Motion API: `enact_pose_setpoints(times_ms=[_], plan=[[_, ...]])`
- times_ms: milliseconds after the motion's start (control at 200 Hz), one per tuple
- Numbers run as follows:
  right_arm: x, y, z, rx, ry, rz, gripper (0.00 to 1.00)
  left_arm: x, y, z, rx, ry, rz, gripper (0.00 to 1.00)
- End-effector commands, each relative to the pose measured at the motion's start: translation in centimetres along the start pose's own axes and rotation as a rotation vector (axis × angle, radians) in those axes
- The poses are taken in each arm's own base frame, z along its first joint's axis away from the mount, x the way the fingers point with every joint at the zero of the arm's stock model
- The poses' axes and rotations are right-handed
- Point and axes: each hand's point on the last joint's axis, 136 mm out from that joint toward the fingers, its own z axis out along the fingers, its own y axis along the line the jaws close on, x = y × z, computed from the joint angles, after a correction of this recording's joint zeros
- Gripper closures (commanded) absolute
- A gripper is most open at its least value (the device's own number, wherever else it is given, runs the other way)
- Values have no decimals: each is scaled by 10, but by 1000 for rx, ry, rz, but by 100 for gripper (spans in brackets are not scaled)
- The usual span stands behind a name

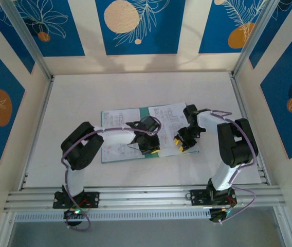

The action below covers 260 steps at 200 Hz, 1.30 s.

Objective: Put the files into the folder

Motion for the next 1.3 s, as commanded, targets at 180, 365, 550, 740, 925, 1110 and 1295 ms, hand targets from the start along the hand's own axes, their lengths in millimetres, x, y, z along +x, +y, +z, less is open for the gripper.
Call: enact_pose_setpoints(times_ms=[180,365,550,740,925,1110,1295], plan=[[1,1,1,30,-9,-16,65,-1,-1,-6,33,-41,-38,99],[3,0,3,40,-7,-19,64,-1,1,-8,31,-48,-44,98],[3,-1,2,46,-12,-18,64,0,1,-17,22,-63,-40,85],[3,0,1,43,-13,-20,64,2,1,-27,18,-73,-35,78],[3,3,-3,32,-19,-25,64,2,3,-32,8,-80,-28,77],[6,15,-16,-5,-39,-55,63,2,6,-35,-9,-86,-11,77],[13,27,-25,-30,-39,-75,62,0,6,-38,-22,-95,5,77]])
